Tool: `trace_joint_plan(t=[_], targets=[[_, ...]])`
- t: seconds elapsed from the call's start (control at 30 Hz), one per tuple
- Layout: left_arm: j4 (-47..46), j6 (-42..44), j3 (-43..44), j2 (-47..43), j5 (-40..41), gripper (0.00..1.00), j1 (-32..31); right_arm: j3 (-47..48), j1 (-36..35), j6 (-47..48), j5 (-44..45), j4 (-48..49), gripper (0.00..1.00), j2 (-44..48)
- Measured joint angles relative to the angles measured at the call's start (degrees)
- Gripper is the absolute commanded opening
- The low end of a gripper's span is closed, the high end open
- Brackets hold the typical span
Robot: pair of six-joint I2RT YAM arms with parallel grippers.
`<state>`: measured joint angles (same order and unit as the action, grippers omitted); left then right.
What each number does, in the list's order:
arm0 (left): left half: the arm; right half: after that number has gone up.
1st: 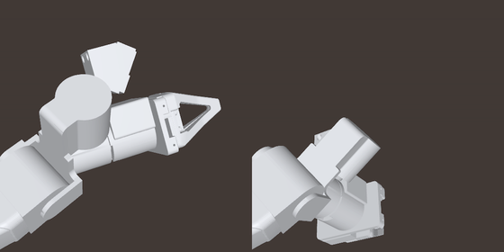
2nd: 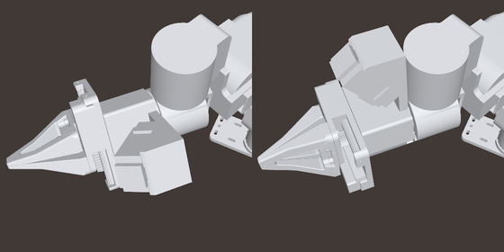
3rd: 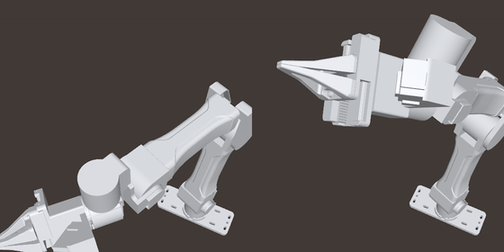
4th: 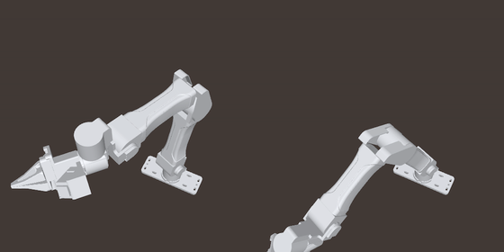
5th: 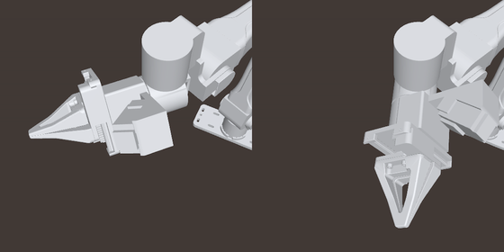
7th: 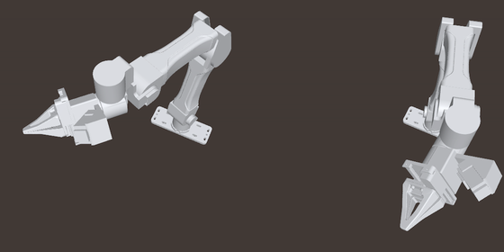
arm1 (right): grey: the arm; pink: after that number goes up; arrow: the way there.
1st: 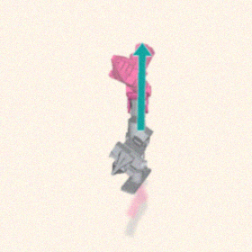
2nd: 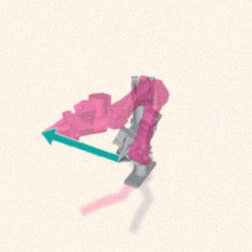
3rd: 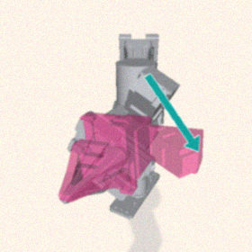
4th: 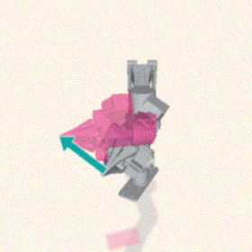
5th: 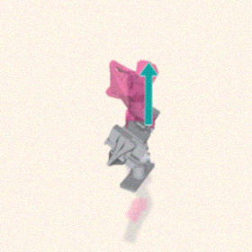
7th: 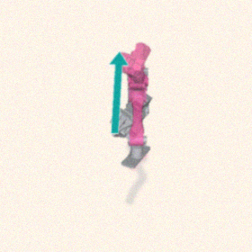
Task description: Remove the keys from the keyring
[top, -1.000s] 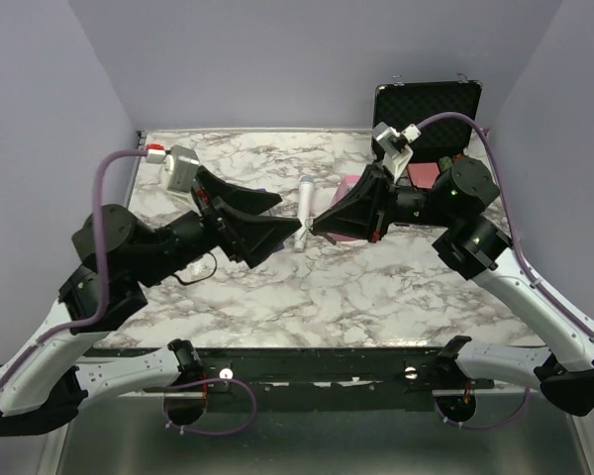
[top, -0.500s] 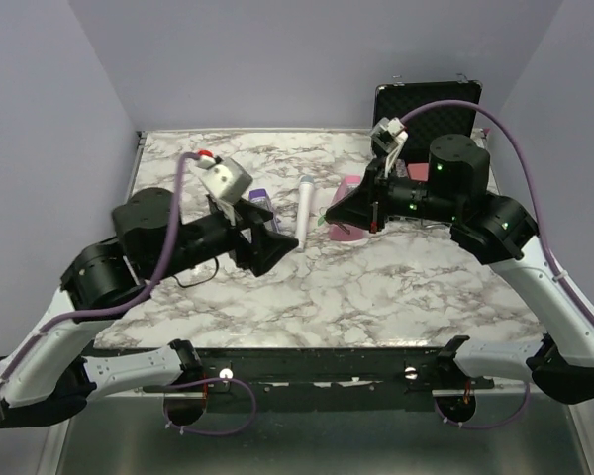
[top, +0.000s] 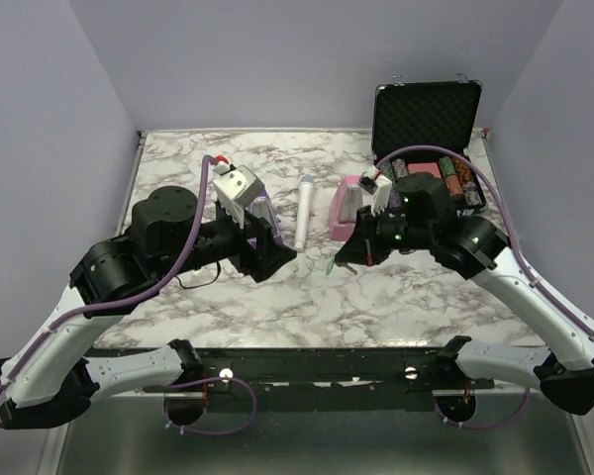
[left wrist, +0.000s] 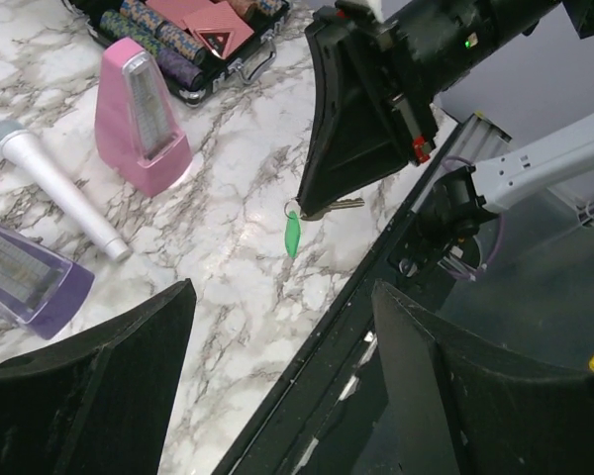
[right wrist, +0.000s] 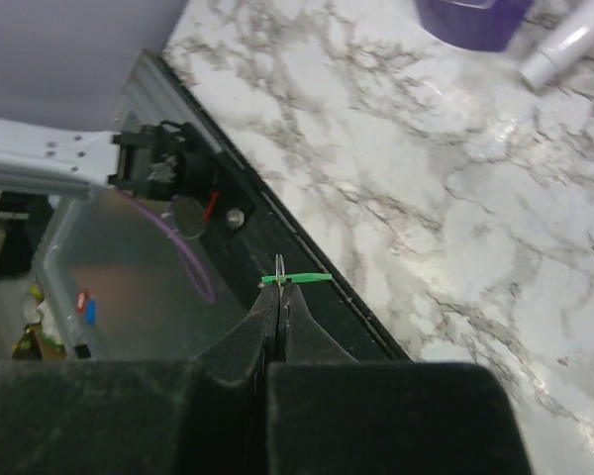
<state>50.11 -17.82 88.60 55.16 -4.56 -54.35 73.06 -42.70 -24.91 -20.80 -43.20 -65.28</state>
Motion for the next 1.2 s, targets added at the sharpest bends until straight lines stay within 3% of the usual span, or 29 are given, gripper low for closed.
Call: trace_joint_plan(t=[0.23, 0.33, 0.47, 0.83, 1.2], targets=[[0.1, 0.9, -0.2, -1.9, -9.7, 0.67, 2.5, 2.2, 0.0, 2.5, -18.4, 7.9, 0.01, 4.2], [1.1, 2.1, 3.5, -1.2, -13.6, 0.61, 3.1, 6.0, 0.0, 3.2, -24.2, 11.2, 0.01, 3.2], [2.3, 3.7, 10.5, 1.2, -16.3, 0.60, 3.7, 8.9, -0.1, 3.5, -29.3, 15.3, 0.01, 1.5], [4.1, 4.3, 18.3, 7.5, -22.1, 0.52, 4.4, 10.9, -0.1, 2.5, -34.6, 19.6, 0.01, 0.5], [6.4, 4.0, 19.1, 13.3, -27.0, 0.46, 4.4, 12.0, -0.1, 3.0, -35.3, 19.6, 0.01, -0.5]])
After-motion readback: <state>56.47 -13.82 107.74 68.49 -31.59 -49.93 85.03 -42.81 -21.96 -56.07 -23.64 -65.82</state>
